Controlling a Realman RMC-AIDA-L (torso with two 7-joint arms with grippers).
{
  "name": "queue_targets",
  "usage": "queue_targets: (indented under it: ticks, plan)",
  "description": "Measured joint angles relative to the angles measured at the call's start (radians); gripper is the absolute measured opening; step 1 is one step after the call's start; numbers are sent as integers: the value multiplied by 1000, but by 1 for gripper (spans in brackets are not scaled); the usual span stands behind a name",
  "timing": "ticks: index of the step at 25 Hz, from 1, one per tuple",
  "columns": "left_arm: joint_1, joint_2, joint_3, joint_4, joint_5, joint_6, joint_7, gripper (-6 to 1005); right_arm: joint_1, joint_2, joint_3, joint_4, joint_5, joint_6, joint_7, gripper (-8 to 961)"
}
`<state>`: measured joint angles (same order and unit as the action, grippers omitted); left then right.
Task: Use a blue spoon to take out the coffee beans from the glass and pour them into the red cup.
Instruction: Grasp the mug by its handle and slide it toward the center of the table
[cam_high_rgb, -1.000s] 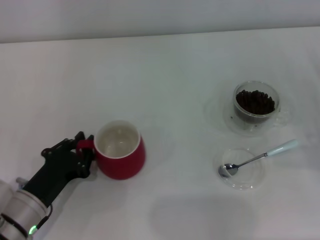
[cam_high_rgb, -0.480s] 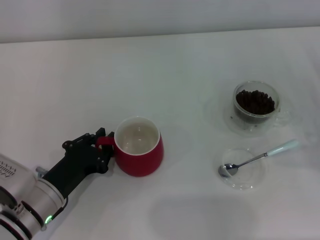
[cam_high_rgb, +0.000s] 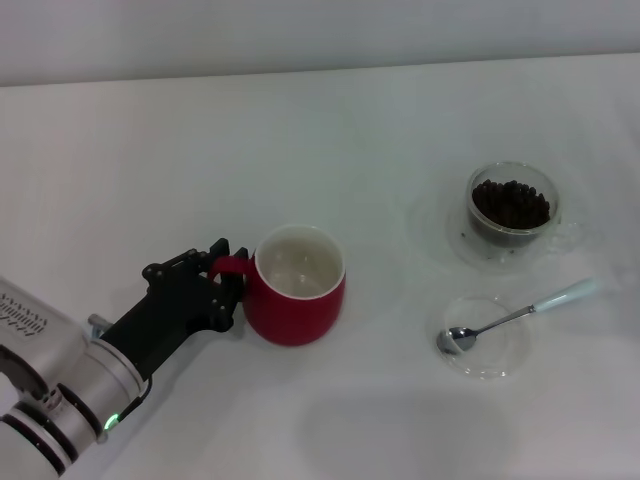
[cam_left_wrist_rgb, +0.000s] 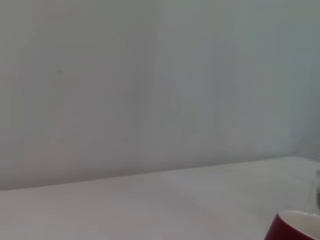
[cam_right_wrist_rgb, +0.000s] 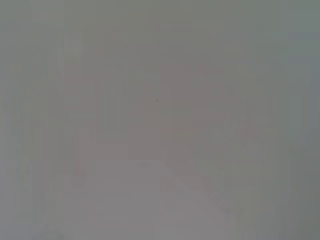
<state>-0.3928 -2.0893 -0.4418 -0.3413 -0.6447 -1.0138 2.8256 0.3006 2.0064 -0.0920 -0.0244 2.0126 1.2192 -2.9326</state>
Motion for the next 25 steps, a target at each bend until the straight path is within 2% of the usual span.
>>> queue_targets:
  ticks: [5,16,25]
  plan:
    - [-6,0,0,-4,10,9,0,233,-1,0,0,-2,0,1,0,873]
    - [-46,0,0,-40,34,124,-2,234,-1,0,0,-3,0,5,-1,872]
    - [-77,0,0,-50,82,133,-5,231,-1,0,0,-3,0,5,1,872]
